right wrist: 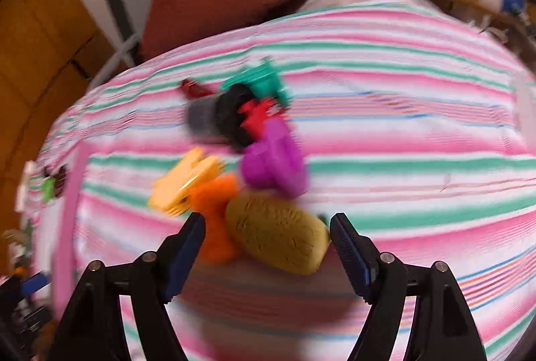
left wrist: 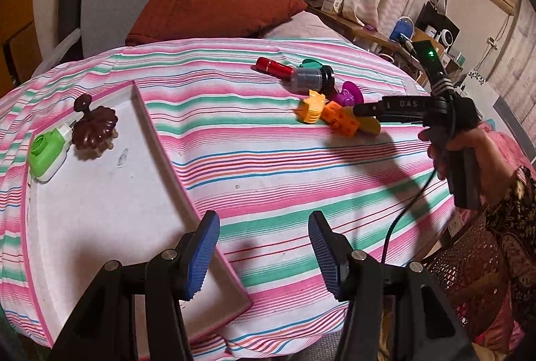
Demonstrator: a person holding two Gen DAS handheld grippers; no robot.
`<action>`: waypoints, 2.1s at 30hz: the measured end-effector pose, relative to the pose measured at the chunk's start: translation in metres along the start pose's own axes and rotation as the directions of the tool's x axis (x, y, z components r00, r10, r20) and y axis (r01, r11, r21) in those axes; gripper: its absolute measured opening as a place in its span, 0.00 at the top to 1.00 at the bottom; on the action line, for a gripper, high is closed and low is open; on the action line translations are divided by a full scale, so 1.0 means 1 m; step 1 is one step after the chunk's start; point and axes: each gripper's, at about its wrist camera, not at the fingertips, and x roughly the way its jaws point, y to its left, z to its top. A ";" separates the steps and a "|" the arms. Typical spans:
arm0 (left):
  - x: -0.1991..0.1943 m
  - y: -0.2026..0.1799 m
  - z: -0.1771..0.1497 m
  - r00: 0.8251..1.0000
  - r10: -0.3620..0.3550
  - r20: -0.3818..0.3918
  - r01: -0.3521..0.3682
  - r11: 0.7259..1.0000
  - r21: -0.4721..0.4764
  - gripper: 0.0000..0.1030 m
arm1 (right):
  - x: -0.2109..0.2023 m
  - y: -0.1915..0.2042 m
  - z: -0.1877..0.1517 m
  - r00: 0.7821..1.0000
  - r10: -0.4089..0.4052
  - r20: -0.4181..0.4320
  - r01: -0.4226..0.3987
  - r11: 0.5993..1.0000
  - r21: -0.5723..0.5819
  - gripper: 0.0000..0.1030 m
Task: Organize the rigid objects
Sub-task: 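Move both tools back toward the remaining toy pile, then grasp orange cubes with left tool while right tool closes on yellow sponge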
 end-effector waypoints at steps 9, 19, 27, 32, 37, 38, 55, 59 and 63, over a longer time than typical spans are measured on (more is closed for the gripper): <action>0.006 -0.008 0.006 1.000 -0.007 -0.007 0.007 1.000 0.002 0.46 | 0.018 0.020 0.004 0.993 -0.114 0.002 0.113 0.981 -0.158 0.30; 0.022 -0.028 0.016 0.999 -0.018 -0.033 0.019 0.999 0.037 0.46 | 0.016 -0.003 0.004 0.997 -0.062 -0.046 0.062 0.998 -0.004 0.38; 0.040 -0.048 0.032 0.997 -0.050 -0.051 0.052 0.998 0.044 0.46 | 0.030 0.005 0.003 0.991 -0.110 -0.079 0.106 0.993 -0.049 0.48; 0.054 -0.064 0.047 0.996 -0.068 -0.061 0.071 0.996 0.047 0.46 | 0.032 0.013 0.002 0.986 -0.153 -0.072 0.146 0.985 -0.095 0.53; 0.080 -0.075 0.065 0.990 -0.103 -0.095 0.102 0.995 -0.018 0.46 | 0.028 -0.011 0.005 0.975 -0.200 -0.094 0.202 0.979 0.017 0.54; 0.085 -0.077 0.068 0.990 -0.101 -0.103 0.099 0.995 -0.026 0.46 | 0.026 -0.016 0.004 0.969 -0.226 -0.098 0.229 0.973 0.029 0.55; 0.181 -0.102 0.120 0.985 -0.012 -0.171 -0.005 0.995 -0.097 0.46 | 0.023 -0.045 0.008 0.967 -0.232 -0.104 0.243 0.964 0.106 0.54; 0.181 -0.102 0.117 0.991 0.024 -0.130 -0.026 1.000 -0.013 0.53 | 0.019 -0.045 0.004 0.969 -0.226 -0.103 0.237 0.965 0.115 0.54; 0.177 -0.101 0.108 0.994 0.039 -0.099 -0.031 0.996 0.088 0.59 | 0.019 -0.044 0.005 0.971 -0.217 -0.098 0.228 0.966 0.119 0.54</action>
